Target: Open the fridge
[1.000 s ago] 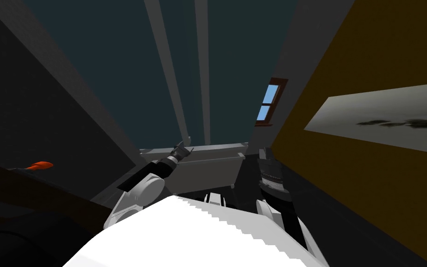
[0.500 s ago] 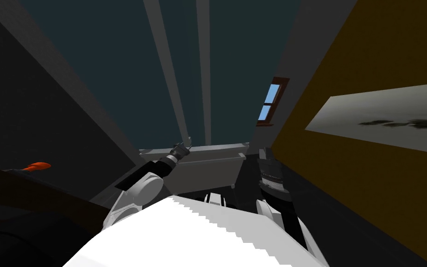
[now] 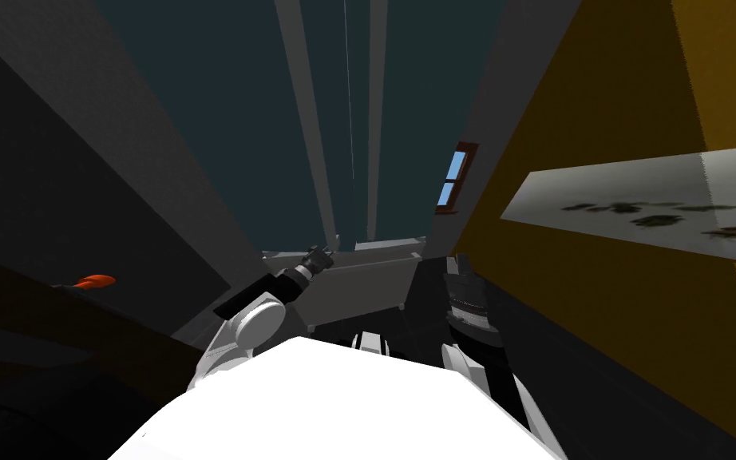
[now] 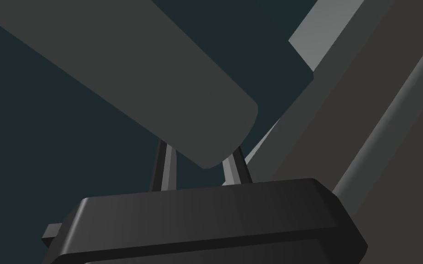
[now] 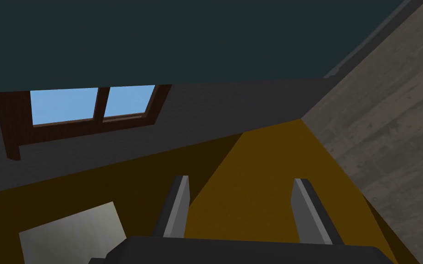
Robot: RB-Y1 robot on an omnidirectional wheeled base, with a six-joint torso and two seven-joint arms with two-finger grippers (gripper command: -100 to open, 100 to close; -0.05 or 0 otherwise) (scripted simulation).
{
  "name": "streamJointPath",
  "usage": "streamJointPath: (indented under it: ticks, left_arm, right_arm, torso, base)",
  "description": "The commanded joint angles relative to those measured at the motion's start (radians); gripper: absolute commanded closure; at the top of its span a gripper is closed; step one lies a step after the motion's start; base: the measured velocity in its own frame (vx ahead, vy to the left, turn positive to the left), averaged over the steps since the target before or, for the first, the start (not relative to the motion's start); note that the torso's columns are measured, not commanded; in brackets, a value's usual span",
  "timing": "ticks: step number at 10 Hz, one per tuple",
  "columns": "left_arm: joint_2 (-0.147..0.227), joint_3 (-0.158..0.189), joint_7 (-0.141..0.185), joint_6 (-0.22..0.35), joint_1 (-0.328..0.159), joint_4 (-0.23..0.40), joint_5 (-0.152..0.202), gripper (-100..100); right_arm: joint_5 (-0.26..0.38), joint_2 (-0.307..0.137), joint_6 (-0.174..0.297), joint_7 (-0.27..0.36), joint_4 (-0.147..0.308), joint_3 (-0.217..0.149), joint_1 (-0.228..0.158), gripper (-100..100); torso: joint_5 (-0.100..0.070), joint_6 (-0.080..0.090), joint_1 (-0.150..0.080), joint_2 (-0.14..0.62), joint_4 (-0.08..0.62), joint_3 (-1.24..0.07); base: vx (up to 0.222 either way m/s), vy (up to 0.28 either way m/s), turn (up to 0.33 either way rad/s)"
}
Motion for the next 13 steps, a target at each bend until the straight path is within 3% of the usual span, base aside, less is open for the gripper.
streamJointPath:
  ticks: [1, 3, 4, 5, 6, 10, 11, 13]
  left_arm:
    - [0.031, -0.035, -0.013, 0.004, -0.018, 0.006, 0.04, 100]
    - [0.056, -0.058, -0.02, 0.01, -0.035, 0.013, 0.068, 100]
    - [0.046, -0.048, -0.019, 0.007, -0.026, 0.017, 0.055, 100]
    - [0.07, -0.072, -0.04, 0.013, -0.042, 0.028, 0.102, 100]
    - [0.07, -0.072, -0.04, 0.013, -0.042, 0.028, 0.102, 100]
    - [0.114, -0.115, -0.079, 0.021, -0.078, 0.045, 0.191, 100]
    - [0.114, -0.115, -0.079, 0.021, -0.078, 0.045, 0.191, 100]
    - [0.136, -0.137, -0.099, 0.025, -0.097, 0.054, 0.236, 100]
  right_arm:
    - [0.0, 0.0, 0.0, 0.0, 0.0, 0.0, 0.0, 0]
    - [0.0, 0.0, 0.0, 0.0, 0.0, 0.0, 0.0, 0]
    - [0.0, 0.0, 0.0, 0.0, 0.0, 0.0, 0.0, 0]
    - [0.0, 0.0, 0.0, 0.0, 0.0, 0.0, 0.0, 0]
    - [0.0, 0.0, 0.0, 0.0, 0.0, 0.0, 0.0, 0]
    - [0.0, 0.0, 0.0, 0.0, 0.0, 0.0, 0.0, 0]
    - [0.0, 0.0, 0.0, 0.0, 0.0, 0.0, 0.0, 0]
    - [0.0, 0.0, 0.0, 0.0, 0.0, 0.0, 0.0, 0]
  torso:
    - [0.0, 0.001, -0.001, -0.001, 0.0, 0.0]
    - [-0.002, 0.002, -0.005, -0.006, -0.001, -0.004]
    - [-0.002, 0.003, -0.007, -0.005, -0.001, -0.003]
    - [-0.003, 0.001, -0.009, -0.011, -0.002, -0.007]
    - [-0.003, 0.006, -0.008, -0.009, -0.003, -0.007]
    - [0.001, -0.001, 0.002, -0.001, -0.001, 0.0]
    - [0.001, 0.0, 0.001, -0.002, 0.0, -0.001]
    - [0.0, 0.0, -0.001, -0.006, -0.001, -0.004]
  base:
    - [-0.23, 0.175, -0.134]
    - [-0.226, 0.16, -0.119]
    - [-0.115, 0.072, -0.025]
    - [-0.125, 0.125, -0.11]
    - [-0.147, 0.212, -0.131]
    - [-0.146, 0.199, -0.122]
    - [-0.114, 0.135, -0.066]
    - [-0.128, 0.141, -0.09]
